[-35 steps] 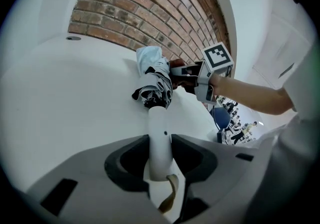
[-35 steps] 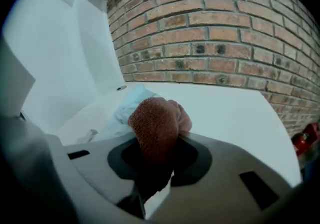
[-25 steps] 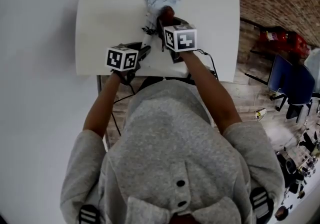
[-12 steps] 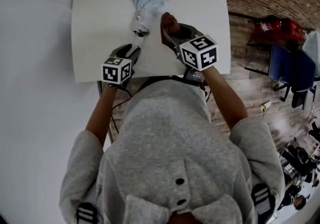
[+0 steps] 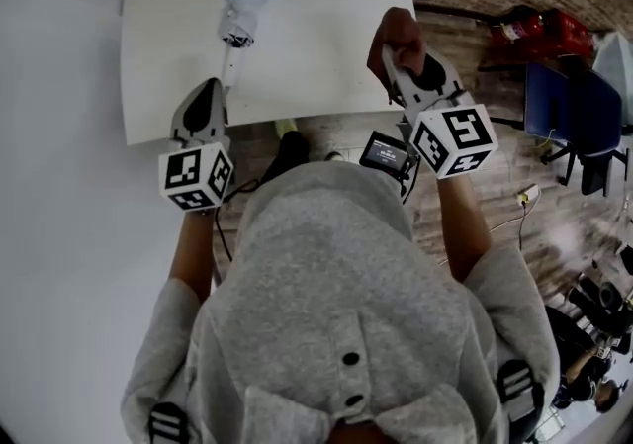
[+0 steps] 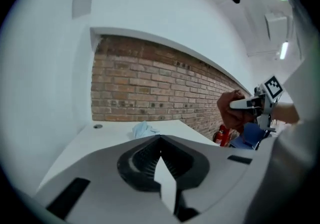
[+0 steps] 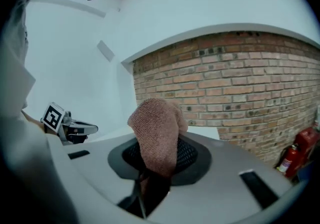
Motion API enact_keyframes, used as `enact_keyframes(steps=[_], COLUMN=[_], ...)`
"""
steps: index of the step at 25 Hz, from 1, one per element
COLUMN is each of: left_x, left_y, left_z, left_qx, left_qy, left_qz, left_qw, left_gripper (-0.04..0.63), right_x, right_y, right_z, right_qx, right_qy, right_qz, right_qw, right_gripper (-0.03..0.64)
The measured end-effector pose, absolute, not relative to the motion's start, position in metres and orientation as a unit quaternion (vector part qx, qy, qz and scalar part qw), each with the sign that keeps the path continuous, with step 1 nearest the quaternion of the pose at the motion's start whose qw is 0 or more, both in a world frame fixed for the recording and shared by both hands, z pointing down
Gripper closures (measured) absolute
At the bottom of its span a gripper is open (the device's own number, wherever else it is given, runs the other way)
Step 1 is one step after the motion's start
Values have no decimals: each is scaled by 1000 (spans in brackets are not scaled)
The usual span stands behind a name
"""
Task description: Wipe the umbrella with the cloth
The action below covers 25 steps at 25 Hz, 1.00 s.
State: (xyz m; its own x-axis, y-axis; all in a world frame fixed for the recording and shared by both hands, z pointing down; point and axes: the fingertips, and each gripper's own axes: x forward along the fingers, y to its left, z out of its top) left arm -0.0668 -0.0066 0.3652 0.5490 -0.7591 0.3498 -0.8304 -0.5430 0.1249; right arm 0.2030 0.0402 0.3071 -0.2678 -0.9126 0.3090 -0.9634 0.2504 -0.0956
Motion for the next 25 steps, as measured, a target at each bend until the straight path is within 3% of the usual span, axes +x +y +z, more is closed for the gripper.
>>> enact_keyframes(steps=[6, 12, 25], left_x=[-16, 26, 42], left_y=[69, 128, 172], left_z=[302, 282, 266], left_qx=[865, 868, 878], left_qy=[-488, -488, -470], left_qz=[87, 57, 44], left_qw=[78, 69, 77], left_gripper=[580, 580, 580], right_x=[244, 271, 267], right_y=[125, 181, 215], right_z=[277, 280, 262], right_qx=[624, 624, 610], right_qy=[-773, -774, -788], right_qz=[93, 97, 88], right_qw=[65, 46, 10], right_gripper=[517, 517, 517])
